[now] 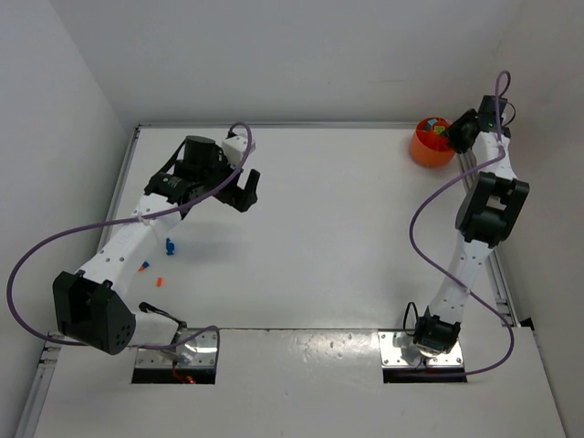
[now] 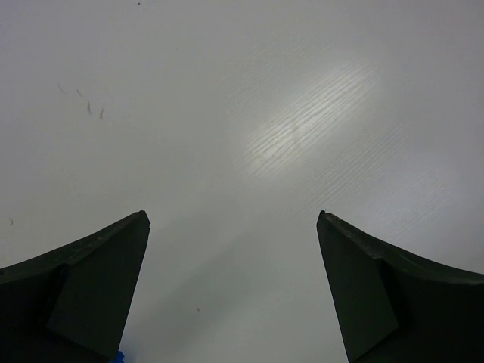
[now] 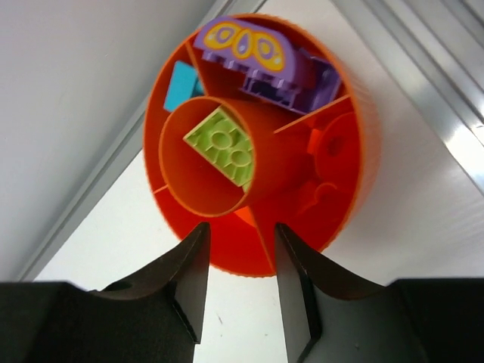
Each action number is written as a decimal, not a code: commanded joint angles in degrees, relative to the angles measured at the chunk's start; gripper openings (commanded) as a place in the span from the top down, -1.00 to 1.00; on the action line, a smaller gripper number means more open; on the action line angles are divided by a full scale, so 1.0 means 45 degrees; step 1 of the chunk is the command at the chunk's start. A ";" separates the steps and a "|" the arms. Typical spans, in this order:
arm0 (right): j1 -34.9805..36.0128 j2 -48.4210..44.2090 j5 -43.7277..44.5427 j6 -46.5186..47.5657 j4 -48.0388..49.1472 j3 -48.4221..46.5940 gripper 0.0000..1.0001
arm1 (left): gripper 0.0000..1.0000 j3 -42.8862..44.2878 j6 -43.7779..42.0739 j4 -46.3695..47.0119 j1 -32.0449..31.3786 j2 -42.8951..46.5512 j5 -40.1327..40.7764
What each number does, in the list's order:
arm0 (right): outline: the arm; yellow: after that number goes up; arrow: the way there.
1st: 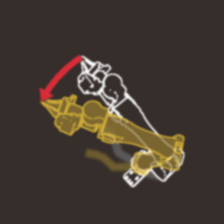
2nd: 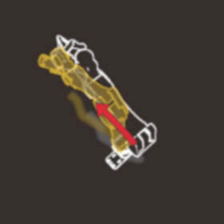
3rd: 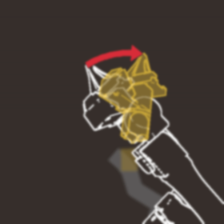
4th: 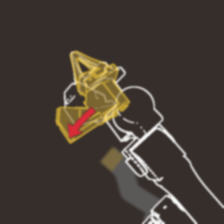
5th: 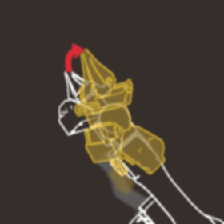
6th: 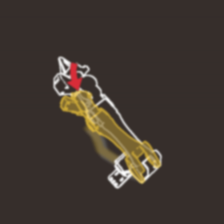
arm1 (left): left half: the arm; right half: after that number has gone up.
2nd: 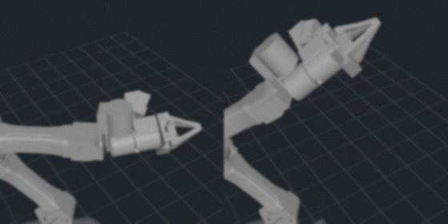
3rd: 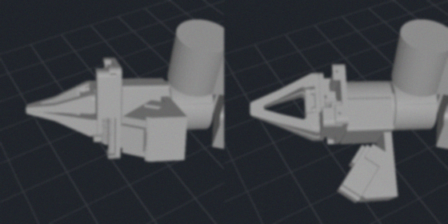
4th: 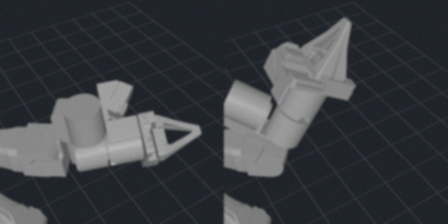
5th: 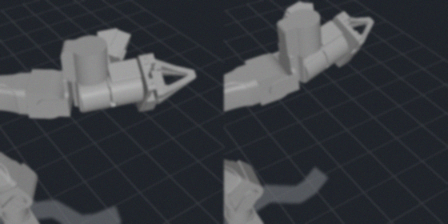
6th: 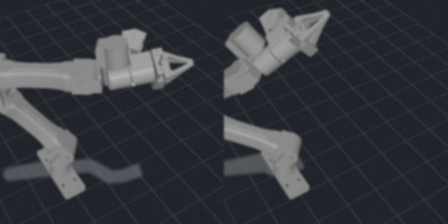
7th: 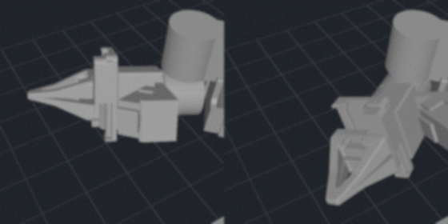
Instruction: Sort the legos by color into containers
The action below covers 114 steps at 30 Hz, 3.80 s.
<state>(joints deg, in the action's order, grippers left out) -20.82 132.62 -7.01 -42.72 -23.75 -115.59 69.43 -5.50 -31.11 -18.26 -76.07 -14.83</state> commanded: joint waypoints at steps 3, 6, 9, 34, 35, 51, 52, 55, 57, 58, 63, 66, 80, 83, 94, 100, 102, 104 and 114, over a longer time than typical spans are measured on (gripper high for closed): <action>-0.0100 -0.2044 -0.2887 0.1463 0.0416 0.0277 0.24 | -0.98 0.0099 0.0439 0.0332 0.0676 0.0984 0.0483; 0.0076 -0.2808 -0.4124 0.2771 -0.0170 0.0588 0.30 | -0.98 -0.0057 0.0440 0.0100 0.1146 0.1278 0.0483; 0.0329 -0.4252 -0.5218 0.4100 -0.0328 0.1971 0.22 | -0.98 -0.0057 0.0304 -0.0739 0.1908 0.1280 0.0676; 0.2106 -0.8632 -0.5906 1.1075 -0.3490 0.9886 -0.24 | -0.31 -0.4274 -0.6433 -0.3672 0.9332 0.1670 0.1832; 0.2107 -0.8631 -0.5711 1.1075 -0.3492 0.9886 -0.24 | -0.31 -0.4470 -0.6551 -0.3672 0.9332 0.1671 0.1831; 0.2224 -0.9957 -0.3600 1.2791 -0.2596 1.0959 -0.32 | -0.99 -0.3204 -0.6710 -0.4336 0.9449 0.2706 -0.0570; 0.2224 -1.0171 -0.3484 1.3007 -0.2207 1.1173 -0.35 | -0.99 -0.2641 -0.6476 -0.4336 0.9449 0.3035 -0.0765; 0.2224 -1.1148 -0.3326 1.3942 -0.1463 1.1564 -0.66 | -0.99 -0.1917 -0.5018 -0.3540 0.9449 0.3466 -0.0749; 0.2224 -1.1870 -0.3326 1.4474 -0.0976 1.1894 -0.94 | -0.99 -0.1737 -0.4892 -0.3303 0.9449 0.3468 -0.1116; 0.2224 -1.2105 -0.3500 1.4474 -0.0528 1.2033 -1.00 | -0.99 -0.1853 -0.4737 -0.2972 0.9449 0.3468 -0.1331; 0.2107 -1.3570 -0.4043 1.3341 0.0746 1.3946 -1.00 | -0.82 -0.1817 -0.3526 -0.2422 0.9449 0.2670 -0.1921; 0.2242 -1.4020 -0.5258 1.3710 -0.0149 1.4631 -1.00 | -0.64 -0.0783 -0.4731 -0.4078 0.9584 0.0972 -0.1802; 0.2244 -1.2425 -0.4303 1.3243 -0.0738 1.5024 -0.62 | -0.03 0.1290 -0.2139 -0.4043 0.9899 -0.4305 0.1399; 0.2244 -1.1486 -0.4303 1.2913 -0.0624 1.4691 -0.62 | 0.00 0.0919 -0.1807 -0.3341 0.9548 -0.4423 0.2241; 0.2361 -1.0292 -0.4303 1.2793 -0.0444 1.3872 -0.62 | 0.18 0.1056 -0.1103 -0.2969 0.8903 -0.5868 0.3803; 0.2361 -0.9705 -0.4068 1.2931 -0.0563 1.3345 -0.62 | 0.21 0.1173 -0.0985 -0.2969 0.8648 -0.6453 0.3803; 0.2361 -0.9588 -0.4068 1.2931 -0.0563 1.3188 -0.62 | 0.21 0.1310 -0.0985 -0.2969 0.8648 -0.6610 0.3921; 0.2361 -0.9470 -0.4068 1.3066 -0.0680 1.3051 -0.62 | 0.21 0.1310 -0.0985 -0.2852 0.8648 -0.6883 0.4037; 0.2361 -0.9236 -0.4068 1.3185 -0.0797 1.2816 -0.62 | 0.21 0.1310 -0.1103 -0.2734 0.9000 -0.7255 0.4311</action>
<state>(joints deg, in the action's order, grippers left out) -10.61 90.61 -24.67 15.49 -27.64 -55.81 73.45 -10.87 -44.21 21.50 -108.01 3.77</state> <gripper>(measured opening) 0.813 0.398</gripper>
